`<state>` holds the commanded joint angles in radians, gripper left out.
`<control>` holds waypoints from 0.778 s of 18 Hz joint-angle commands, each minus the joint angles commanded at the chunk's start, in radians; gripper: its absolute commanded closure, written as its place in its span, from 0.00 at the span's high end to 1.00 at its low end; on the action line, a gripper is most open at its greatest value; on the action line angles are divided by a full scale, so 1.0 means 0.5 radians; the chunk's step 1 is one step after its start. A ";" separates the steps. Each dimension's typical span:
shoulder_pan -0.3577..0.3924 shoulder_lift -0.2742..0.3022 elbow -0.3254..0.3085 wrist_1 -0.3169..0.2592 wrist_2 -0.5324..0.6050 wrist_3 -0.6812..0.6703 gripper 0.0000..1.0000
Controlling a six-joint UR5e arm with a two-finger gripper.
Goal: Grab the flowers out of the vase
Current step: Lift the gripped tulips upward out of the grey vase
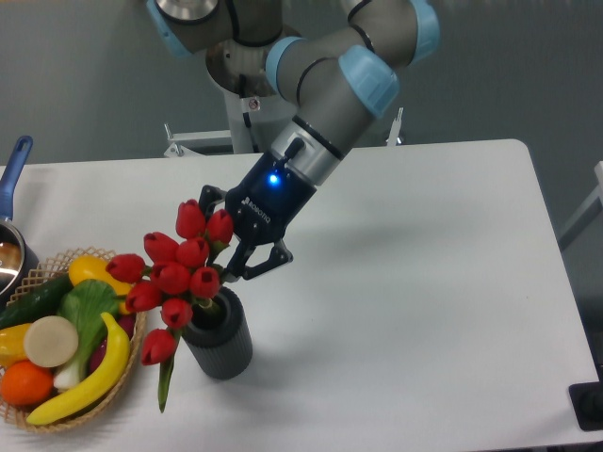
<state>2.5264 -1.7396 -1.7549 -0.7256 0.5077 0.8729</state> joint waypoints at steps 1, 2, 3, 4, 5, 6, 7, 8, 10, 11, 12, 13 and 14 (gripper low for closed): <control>0.000 0.006 0.000 0.000 -0.003 -0.009 0.31; 0.000 0.009 0.000 0.000 -0.003 -0.015 0.31; 0.003 0.019 0.000 0.000 -0.003 -0.015 0.30; 0.006 0.025 0.006 0.000 -0.006 -0.025 0.28; 0.006 0.025 0.021 0.000 -0.015 -0.034 0.27; 0.006 0.025 0.040 0.000 -0.027 -0.049 0.27; 0.006 0.025 0.055 0.000 -0.037 -0.055 0.27; 0.009 0.034 0.067 0.000 -0.046 -0.061 0.27; 0.009 0.052 0.074 0.000 -0.052 -0.101 0.25; 0.012 0.064 0.074 0.000 -0.055 -0.114 0.24; 0.012 0.071 0.080 0.000 -0.055 -0.117 0.24; 0.015 0.077 0.086 0.000 -0.055 -0.120 0.24; 0.018 0.080 0.089 0.000 -0.055 -0.135 0.24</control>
<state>2.5357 -1.6997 -1.7104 -0.7256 0.4801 0.8054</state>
